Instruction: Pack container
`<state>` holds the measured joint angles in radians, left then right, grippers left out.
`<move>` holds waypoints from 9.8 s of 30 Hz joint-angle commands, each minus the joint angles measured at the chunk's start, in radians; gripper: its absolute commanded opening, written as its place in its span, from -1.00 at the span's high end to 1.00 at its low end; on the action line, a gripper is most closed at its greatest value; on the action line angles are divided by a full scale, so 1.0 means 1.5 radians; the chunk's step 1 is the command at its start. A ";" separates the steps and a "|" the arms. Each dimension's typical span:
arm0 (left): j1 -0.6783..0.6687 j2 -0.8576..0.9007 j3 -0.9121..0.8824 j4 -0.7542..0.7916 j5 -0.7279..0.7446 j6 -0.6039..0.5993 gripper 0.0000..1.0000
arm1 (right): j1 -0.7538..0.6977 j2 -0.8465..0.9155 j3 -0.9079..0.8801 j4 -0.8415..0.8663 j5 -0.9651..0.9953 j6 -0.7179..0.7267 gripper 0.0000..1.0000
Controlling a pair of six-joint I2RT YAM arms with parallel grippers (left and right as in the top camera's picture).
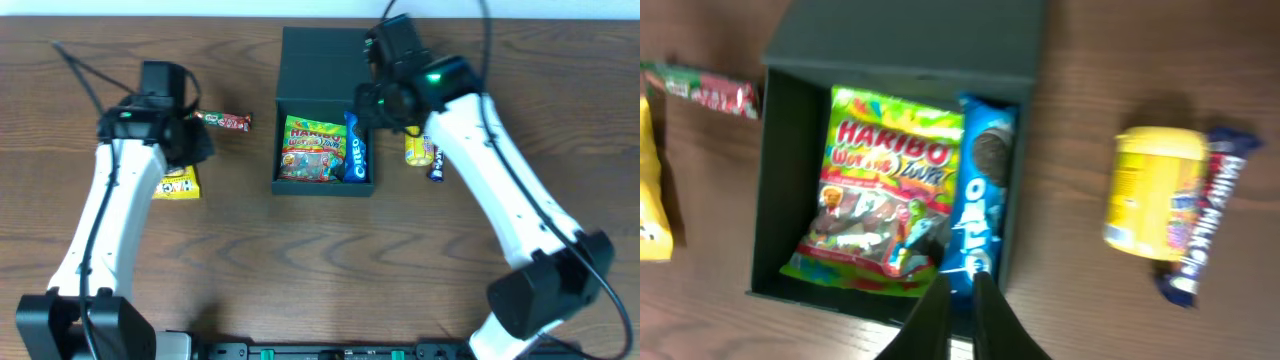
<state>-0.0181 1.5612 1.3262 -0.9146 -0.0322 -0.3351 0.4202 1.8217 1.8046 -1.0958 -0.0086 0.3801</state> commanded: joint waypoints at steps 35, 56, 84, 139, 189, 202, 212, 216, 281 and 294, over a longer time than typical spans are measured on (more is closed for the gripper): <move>0.125 0.220 -0.053 0.193 0.005 0.072 0.89 | -0.076 -0.008 0.005 -0.035 -0.030 -0.047 -0.08; -0.247 0.067 0.073 0.137 0.072 0.131 0.88 | -0.228 -0.060 0.006 -0.058 -0.035 -0.047 -0.09; -0.255 0.043 0.113 0.113 0.084 0.014 -0.90 | -0.223 -0.058 0.004 -0.079 -0.060 -0.076 0.97; 0.054 -0.138 0.070 -0.040 0.185 -0.016 -0.90 | 0.106 0.267 0.031 0.185 -0.304 -0.241 0.97; 0.054 -0.138 0.069 -0.030 0.185 -0.016 -0.90 | -0.180 0.299 0.062 -0.031 0.001 -0.223 -0.30; 0.054 -0.138 0.069 -0.020 0.184 -0.016 -0.90 | -0.162 0.347 0.052 -0.045 0.001 -0.204 -0.25; 0.054 -0.138 0.069 -0.017 0.184 -0.016 -0.90 | -0.162 0.352 0.054 -0.039 -0.012 -0.204 0.19; 0.054 -0.138 0.069 -0.016 0.184 -0.016 -0.90 | -0.162 0.350 0.094 -0.067 -0.041 -0.204 0.31; 0.012 0.459 0.497 -0.025 0.179 -0.397 -0.92 | -0.101 0.198 0.270 -0.220 -0.091 0.045 -0.98; 0.016 0.516 0.526 -0.076 0.169 -0.420 -0.91 | -0.102 0.198 0.270 -0.242 -0.066 0.027 -0.99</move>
<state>-0.0029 2.3352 2.1227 -1.0210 0.2447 -0.9474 0.2722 2.1246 2.1986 -1.4551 -0.1253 0.4393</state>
